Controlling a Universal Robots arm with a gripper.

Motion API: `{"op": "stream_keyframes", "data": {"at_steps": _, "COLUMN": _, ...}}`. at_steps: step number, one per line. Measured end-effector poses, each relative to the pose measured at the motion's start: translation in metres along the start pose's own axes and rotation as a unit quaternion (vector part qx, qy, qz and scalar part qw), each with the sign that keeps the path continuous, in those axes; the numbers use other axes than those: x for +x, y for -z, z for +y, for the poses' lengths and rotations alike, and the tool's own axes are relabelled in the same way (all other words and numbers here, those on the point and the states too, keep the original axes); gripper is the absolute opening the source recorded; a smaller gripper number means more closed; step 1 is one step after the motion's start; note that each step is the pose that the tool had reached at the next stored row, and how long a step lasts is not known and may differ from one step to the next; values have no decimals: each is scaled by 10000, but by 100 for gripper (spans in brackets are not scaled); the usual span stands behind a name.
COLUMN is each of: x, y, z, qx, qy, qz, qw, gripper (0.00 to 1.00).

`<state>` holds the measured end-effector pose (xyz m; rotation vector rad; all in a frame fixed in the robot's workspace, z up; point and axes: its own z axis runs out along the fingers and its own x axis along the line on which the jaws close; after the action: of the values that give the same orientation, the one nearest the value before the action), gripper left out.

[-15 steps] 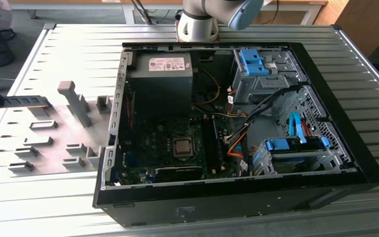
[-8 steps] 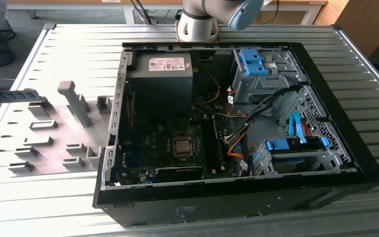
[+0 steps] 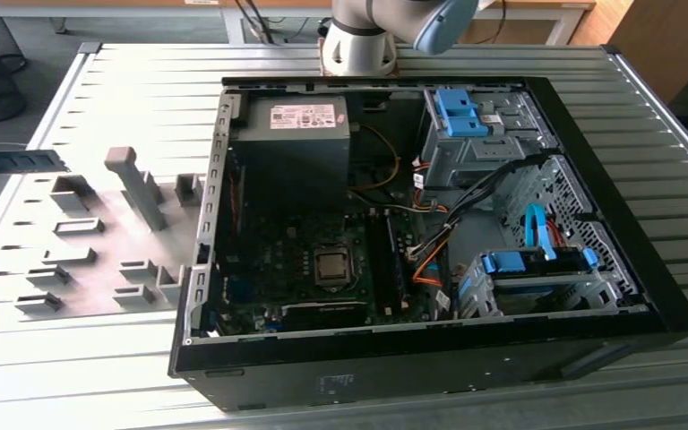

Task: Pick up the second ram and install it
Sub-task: 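Pick up the second ram and move it above second insertion slot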

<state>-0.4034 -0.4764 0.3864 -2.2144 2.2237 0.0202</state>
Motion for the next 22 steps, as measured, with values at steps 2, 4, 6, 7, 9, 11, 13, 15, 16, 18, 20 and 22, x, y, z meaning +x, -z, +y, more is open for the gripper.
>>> {"op": "stream_keyframes", "data": {"at_steps": 2, "x": -1, "y": 50, "z": 1, "qx": -1, "qy": 0, "qz": 0, "qw": 10000, "gripper": 14}}
{"op": "stream_keyframes", "data": {"at_steps": 4, "x": -1, "y": 95, "z": 1, "qx": -1, "qy": 0, "qz": 0, "qw": 10000, "gripper": 14}}
{"op": "stream_keyframes", "data": {"at_steps": 6, "x": -2, "y": 133, "z": 1, "qx": 0, "qy": 0, "qz": 0, "qw": 10000, "gripper": 14}}
{"op": "stream_keyframes", "data": {"at_steps": 7, "x": -2, "y": 152, "z": 1, "qx": 0, "qy": 0, "qz": 0, "qw": 10000, "gripper": 14}}
{"op": "stream_keyframes", "data": {"at_steps": 9, "x": -2, "y": 190, "z": 2, "qx": -1, "qy": 0, "qz": 0, "qw": 10000, "gripper": 14}}
{"op": "stream_keyframes", "data": {"at_steps": 11, "x": -2, "y": 220, "z": 2, "qx": 0, "qy": 0, "qz": 0, "qw": 10000, "gripper": 14}}
{"op": "stream_keyframes", "data": {"at_steps": 13, "x": -3, "y": 245, "z": 2, "qx": 0, "qy": 0, "qz": 0, "qw": 10000, "gripper": 14}}
{"op": "stream_keyframes", "data": {"at_steps": 15, "x": -3, "y": 258, "z": 2, "qx": 0, "qy": 0, "qz": 0, "qw": 10000, "gripper": 14}}
{"op": "stream_keyframes", "data": {"at_steps": 16, "x": -3, "y": 258, "z": 2, "qx": 0, "qy": 0, "qz": 0, "qw": 10000, "gripper": 14}}
{"op": "stream_keyframes", "data": {"at_steps": 18, "x": -3, "y": 258, "z": 2, "qx": 0, "qy": 0, "qz": 0, "qw": 10000, "gripper": 14}}
{"op": "stream_keyframes", "data": {"at_steps": 20, "x": -3, "y": 260, "z": 2, "qx": 0, "qy": 0, "qz": 0, "qw": 10000, "gripper": 14}}
{"op": "stream_keyframes", "data": {"at_steps": 22, "x": -3, "y": 260, "z": 1, "qx": -1, "qy": 0, "qz": 0, "qw": 10000, "gripper": 14}}
